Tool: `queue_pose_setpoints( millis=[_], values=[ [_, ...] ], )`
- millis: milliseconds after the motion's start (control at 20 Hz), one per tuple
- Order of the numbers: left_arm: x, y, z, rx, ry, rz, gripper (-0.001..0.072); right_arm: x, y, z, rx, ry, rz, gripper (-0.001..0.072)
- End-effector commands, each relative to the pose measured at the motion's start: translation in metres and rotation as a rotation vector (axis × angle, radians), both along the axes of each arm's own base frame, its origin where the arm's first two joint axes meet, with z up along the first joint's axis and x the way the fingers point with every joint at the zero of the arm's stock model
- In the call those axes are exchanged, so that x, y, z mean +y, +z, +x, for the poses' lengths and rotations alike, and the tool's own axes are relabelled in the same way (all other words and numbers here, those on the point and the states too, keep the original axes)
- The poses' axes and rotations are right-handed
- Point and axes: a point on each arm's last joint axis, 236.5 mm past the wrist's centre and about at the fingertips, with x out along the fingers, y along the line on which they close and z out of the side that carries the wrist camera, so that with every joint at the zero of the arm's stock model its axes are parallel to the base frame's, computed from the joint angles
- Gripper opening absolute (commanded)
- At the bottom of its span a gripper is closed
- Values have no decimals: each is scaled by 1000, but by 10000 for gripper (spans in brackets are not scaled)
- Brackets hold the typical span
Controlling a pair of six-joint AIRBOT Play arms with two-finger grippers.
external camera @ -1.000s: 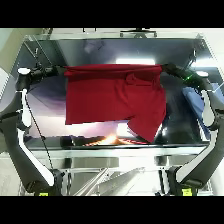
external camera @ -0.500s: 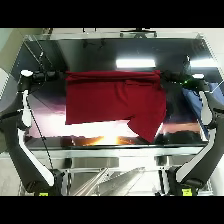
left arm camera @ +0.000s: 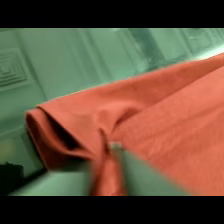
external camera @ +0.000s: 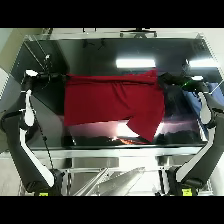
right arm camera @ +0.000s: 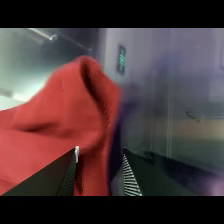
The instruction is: Fold the shirts.
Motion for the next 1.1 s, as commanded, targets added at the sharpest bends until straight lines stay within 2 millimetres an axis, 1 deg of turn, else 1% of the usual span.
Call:
queue_pose_setpoints(
  millis=[0,100,150,200,250,400,450,500,550,600,650,700,750,800,900,1050],
  values=[
    [6,9,-10,47,8,-29,343,3,2,-6,12,25,25,332],
    [15,26,-23,84,2,-63,343,-3,9,-12,40,12,76,320],
    [19,36,-30,100,-3,-78,343,-6,17,-17,51,13,104,318],
    [24,48,-38,114,-8,-91,343,-8,27,-23,58,26,130,205],
    [32,62,-46,135,-2,-109,343,-9,38,-30,64,49,154,26],
    [53,94,-75,238,48,-179,344,-15,76,-51,88,75,229,18],
    [60,96,-90,317,71,-192,343,-15,88,-57,100,80,250,17],
    [62,92,-108,409,75,-178,343,-12,97,-66,124,95,262,17],
    [63,84,-129,521,78,-157,343,-11,101,-76,162,106,255,17],
    [61,74,-151,643,74,-135,343,-7,103,-89,203,134,239,17],
    [54,65,-170,730,65,-132,343,-2,106,-104,236,163,222,16],
    [43,56,-180,772,64,-154,343,4,108,-118,260,187,218,17],
    [36,43,-191,809,76,-158,343,7,108,-131,281,196,208,16],
    [32,26,-204,846,101,-149,343,9,109,-142,290,194,199,17],
    [29,-4,-230,923,150,-127,343,13,114,-159,290,184,194,16],
    [27,-38,-257,997,206,-111,343,13,119,-178,292,163,196,17]
  ],
)
